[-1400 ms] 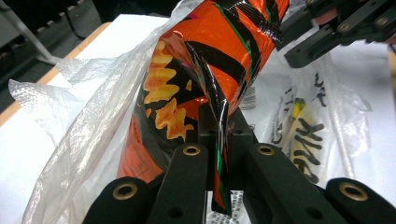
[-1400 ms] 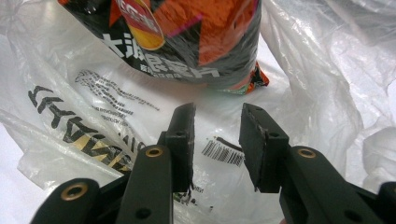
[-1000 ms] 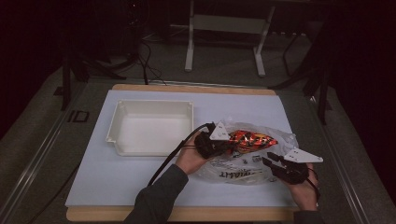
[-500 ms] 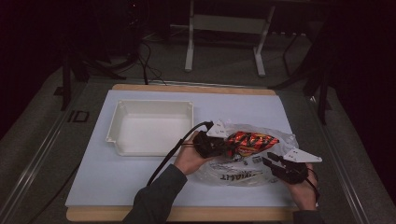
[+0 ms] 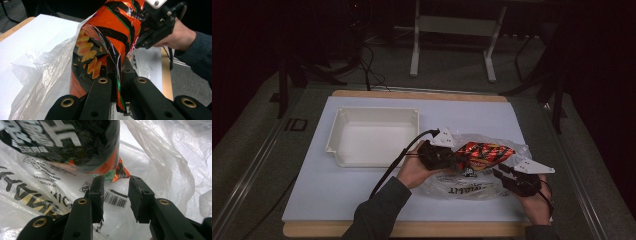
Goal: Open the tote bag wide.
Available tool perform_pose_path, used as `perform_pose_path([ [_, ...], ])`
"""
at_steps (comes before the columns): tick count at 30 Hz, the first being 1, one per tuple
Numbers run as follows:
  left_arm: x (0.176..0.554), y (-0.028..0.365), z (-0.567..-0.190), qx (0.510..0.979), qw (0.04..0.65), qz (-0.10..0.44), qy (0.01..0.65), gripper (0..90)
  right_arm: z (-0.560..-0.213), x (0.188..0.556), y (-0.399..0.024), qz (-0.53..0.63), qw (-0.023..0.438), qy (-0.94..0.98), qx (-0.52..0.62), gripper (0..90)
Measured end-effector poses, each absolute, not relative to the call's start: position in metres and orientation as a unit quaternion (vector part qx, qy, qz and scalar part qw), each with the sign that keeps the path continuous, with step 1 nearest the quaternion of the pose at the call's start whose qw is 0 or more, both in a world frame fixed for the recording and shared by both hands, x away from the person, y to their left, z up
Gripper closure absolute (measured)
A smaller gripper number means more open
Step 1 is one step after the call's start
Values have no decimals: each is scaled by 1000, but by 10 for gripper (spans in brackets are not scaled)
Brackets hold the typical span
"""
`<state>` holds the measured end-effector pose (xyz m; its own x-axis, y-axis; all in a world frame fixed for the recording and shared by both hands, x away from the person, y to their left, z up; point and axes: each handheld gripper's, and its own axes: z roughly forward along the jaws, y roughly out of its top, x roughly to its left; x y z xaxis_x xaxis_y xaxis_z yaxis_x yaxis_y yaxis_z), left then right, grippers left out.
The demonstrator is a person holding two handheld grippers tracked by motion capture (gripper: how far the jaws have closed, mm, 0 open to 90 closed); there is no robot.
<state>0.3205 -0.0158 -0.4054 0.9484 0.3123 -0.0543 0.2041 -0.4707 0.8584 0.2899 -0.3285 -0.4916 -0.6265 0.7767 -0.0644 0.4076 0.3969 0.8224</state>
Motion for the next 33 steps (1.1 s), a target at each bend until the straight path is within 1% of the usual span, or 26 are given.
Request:
perform_pose_path([
  [10, 317, -12, -398, 850, 502, 41, 152, 892, -494, 292, -329, 406, 225, 804, 372, 653],
  [21, 308, -11, -384, 849, 509, 41, 138, 892, -502, 298, -325, 377, 236, 812, 378, 651],
  [27, 306, -7, -379, 842, 520, 30, 137, 892, -506, 301, -324, 372, 234, 813, 383, 652],
  [33, 305, -5, -375, 842, 521, 31, 139, 892, -508, 302, -325, 371, 234, 811, 387, 652],
])
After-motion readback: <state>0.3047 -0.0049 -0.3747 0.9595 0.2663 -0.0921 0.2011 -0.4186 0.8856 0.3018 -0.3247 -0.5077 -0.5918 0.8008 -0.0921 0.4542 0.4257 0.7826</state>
